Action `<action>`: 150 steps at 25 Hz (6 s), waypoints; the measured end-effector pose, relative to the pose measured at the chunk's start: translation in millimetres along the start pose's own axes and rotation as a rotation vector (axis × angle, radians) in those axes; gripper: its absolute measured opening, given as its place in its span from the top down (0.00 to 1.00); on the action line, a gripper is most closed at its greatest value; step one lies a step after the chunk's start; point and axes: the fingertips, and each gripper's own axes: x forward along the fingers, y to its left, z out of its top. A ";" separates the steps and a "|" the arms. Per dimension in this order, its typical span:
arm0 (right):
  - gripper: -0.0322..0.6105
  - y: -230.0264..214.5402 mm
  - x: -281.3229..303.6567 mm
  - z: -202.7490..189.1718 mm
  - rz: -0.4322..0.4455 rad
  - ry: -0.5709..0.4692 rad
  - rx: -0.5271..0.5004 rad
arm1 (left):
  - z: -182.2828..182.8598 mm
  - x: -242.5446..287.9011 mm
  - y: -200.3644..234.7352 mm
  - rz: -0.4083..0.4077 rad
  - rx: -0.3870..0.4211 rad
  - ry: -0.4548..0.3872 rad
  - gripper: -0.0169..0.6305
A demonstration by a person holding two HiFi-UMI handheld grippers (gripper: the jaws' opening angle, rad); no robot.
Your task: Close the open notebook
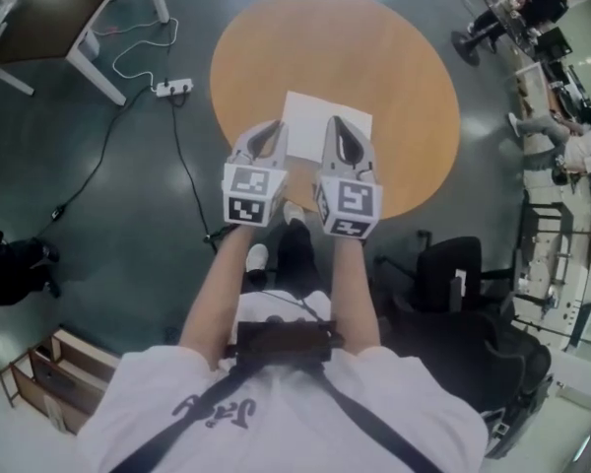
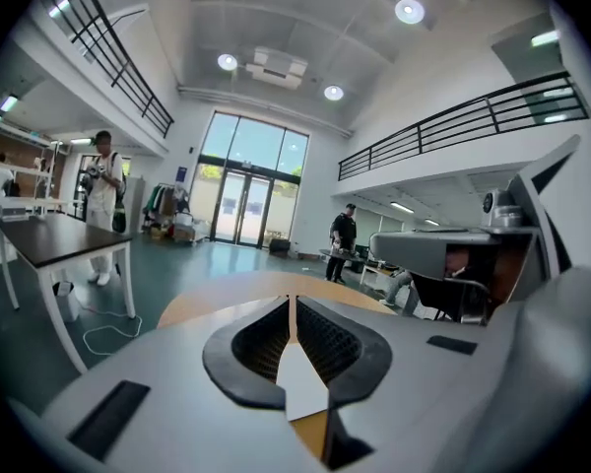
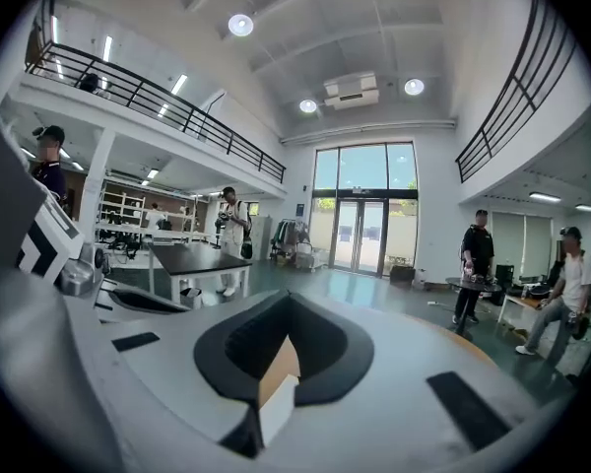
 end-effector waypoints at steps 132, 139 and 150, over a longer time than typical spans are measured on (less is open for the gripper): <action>0.81 -160.6 158.7 -234.5 0.470 0.408 0.167 | -206.0 112.0 -70.4 0.114 0.011 0.323 0.95; 0.81 -188.8 128.6 -224.7 0.367 0.356 0.261 | -197.4 129.8 -84.8 0.000 0.303 0.343 0.95; 0.81 -202.3 75.3 -245.5 0.288 0.349 0.323 | -230.6 144.0 -133.4 -0.155 0.556 0.411 0.95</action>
